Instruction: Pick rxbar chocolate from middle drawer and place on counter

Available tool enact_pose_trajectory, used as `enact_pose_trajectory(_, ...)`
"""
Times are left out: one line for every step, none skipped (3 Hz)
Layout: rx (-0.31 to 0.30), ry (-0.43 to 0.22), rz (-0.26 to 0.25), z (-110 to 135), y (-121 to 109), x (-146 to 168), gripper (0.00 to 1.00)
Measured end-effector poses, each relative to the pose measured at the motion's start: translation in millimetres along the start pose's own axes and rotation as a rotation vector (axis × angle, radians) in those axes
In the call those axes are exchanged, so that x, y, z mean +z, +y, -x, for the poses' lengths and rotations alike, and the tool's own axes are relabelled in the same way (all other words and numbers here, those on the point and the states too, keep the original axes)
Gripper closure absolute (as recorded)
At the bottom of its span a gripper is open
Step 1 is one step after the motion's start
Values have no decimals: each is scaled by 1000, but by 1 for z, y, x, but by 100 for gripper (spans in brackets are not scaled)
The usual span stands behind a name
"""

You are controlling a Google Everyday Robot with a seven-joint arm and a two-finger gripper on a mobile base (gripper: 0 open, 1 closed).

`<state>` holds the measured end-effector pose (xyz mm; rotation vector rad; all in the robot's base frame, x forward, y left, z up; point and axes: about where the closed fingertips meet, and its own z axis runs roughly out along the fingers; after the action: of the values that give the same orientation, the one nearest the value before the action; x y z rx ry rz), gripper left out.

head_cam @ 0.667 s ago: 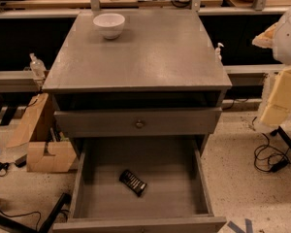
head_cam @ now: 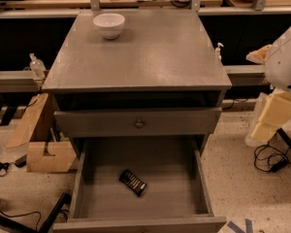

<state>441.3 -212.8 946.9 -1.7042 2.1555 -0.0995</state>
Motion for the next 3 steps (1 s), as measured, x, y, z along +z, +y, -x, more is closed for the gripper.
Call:
enact_pose_trajectory(-24,-77,21,-37,25,86,0)
enact_pose_trajectory(-67,-156,-10,-56,26,146,0)
enact_pose_trajectory(-67,-252,-89,-61,7,198,0)
